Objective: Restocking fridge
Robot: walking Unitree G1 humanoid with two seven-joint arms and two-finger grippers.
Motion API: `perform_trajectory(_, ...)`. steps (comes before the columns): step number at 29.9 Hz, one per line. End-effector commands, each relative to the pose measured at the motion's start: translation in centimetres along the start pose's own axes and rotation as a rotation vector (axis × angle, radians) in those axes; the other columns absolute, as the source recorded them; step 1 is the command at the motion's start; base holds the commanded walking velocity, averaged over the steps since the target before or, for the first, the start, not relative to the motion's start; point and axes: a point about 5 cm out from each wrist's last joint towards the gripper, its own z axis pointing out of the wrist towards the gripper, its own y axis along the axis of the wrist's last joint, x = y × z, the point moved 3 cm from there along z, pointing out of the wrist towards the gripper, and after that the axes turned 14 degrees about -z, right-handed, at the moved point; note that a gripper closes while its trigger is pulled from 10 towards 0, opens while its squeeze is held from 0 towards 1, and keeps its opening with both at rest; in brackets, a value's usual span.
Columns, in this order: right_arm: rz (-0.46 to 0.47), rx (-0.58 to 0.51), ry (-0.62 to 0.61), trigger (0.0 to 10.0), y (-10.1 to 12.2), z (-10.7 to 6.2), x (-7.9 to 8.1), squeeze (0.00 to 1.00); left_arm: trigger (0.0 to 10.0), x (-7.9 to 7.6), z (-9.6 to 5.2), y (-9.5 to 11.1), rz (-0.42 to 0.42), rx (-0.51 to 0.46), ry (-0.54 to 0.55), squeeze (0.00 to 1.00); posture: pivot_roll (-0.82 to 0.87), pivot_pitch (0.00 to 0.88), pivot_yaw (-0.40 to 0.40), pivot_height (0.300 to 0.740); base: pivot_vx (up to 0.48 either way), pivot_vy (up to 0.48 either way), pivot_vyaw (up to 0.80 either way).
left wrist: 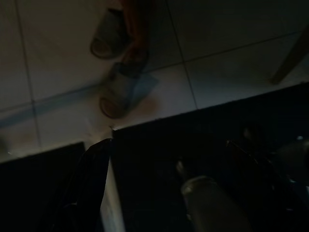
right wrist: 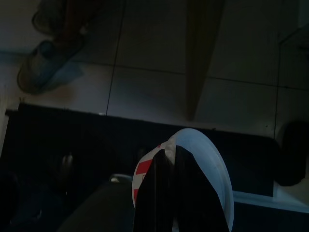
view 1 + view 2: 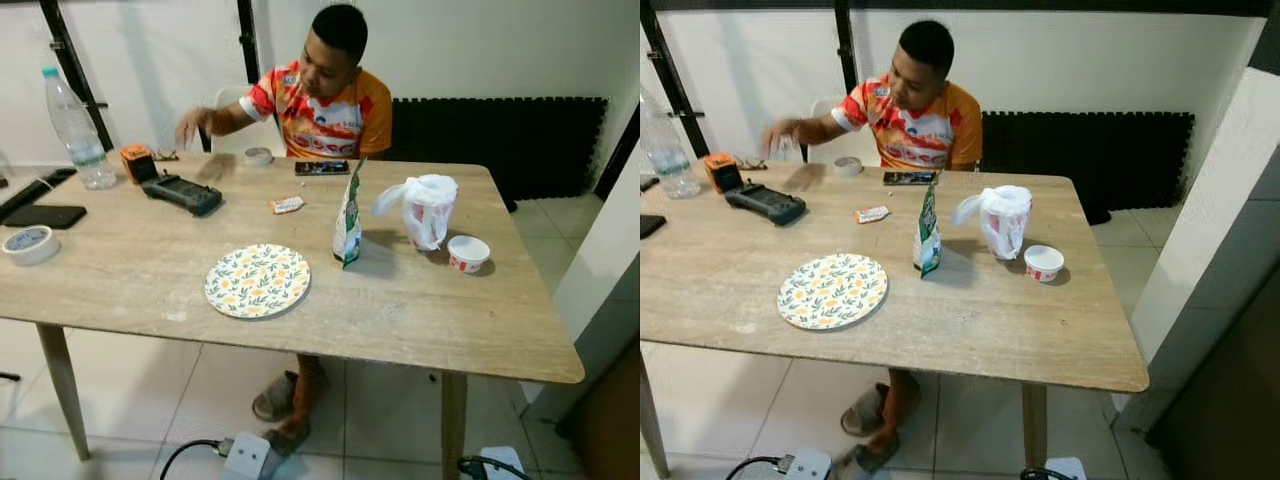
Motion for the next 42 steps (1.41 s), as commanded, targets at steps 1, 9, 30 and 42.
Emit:
perform_trajectory(1,-0.015,0.002,-0.007,10.0,-0.3,0.0,0.4,0.00,10.0,0.0,0.0,-0.8,-0.012,0.022,0.013,0.00,-0.02,0.064,0.052,0.740,0.000,0.000,0.00)
perform_trajectory(9,-0.103,-0.002,0.017,10.0,0.2,0.2,0.8,0.00,10.0,0.6,0.0,-1.5,-0.083,0.036,0.067,0.00,-0.02,0.074,0.014,0.740,0.000,0.000,0.00)
perform_trajectory(30,-0.128,0.049,0.032,10.0,-0.9,0.1,1.3,0.00,10.0,1.0,-0.5,-3.3,-0.074,0.077,0.090,0.00,-0.01,0.090,0.005,0.740,0.000,0.000,-0.38)
perform_trajectory(42,-0.066,0.034,0.049,10.0,-0.9,0.1,1.5,0.00,10.0,0.8,-0.3,-3.0,-0.062,0.060,0.071,0.00,-0.01,0.083,0.006,0.740,0.000,0.000,-0.69)
